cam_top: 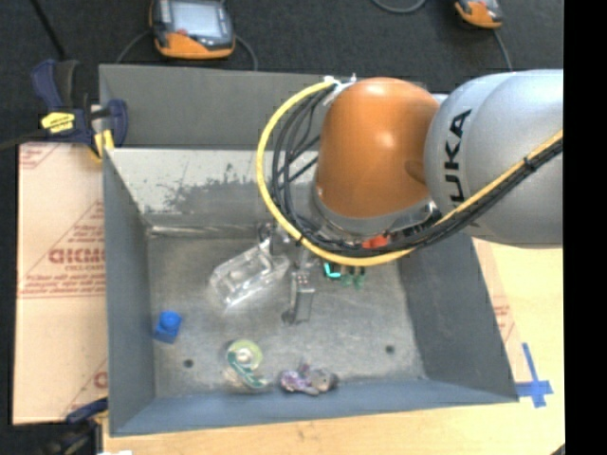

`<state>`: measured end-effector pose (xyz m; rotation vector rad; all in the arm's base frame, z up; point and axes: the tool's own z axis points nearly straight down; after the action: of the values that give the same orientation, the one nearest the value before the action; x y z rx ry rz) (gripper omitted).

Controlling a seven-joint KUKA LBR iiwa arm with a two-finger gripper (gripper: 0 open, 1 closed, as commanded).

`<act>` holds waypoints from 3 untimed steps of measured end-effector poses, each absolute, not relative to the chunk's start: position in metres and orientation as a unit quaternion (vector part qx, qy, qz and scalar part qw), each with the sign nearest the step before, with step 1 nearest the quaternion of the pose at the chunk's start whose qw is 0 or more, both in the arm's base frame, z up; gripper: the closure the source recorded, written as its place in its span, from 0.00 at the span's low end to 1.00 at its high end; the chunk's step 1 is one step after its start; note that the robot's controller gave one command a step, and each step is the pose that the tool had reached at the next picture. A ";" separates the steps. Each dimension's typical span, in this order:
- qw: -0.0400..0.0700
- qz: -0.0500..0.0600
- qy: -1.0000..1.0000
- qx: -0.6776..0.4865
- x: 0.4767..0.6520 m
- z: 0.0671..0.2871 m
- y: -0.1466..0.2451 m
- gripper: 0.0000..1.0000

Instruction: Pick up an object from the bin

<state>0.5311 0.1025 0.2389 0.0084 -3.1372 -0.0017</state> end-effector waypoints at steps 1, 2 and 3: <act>-0.001 -0.001 -0.999 -0.036 0.588 0.174 0.108 0.00; 0.000 0.001 -1.000 0.010 0.648 0.067 0.078 0.00; -0.003 -0.001 -1.000 0.009 0.649 0.073 0.080 1.00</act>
Offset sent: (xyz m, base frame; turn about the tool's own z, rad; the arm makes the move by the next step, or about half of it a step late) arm 0.0552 0.0055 -0.0614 0.0790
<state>0.6491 0.0805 0.0730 0.0285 -3.1471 -0.0037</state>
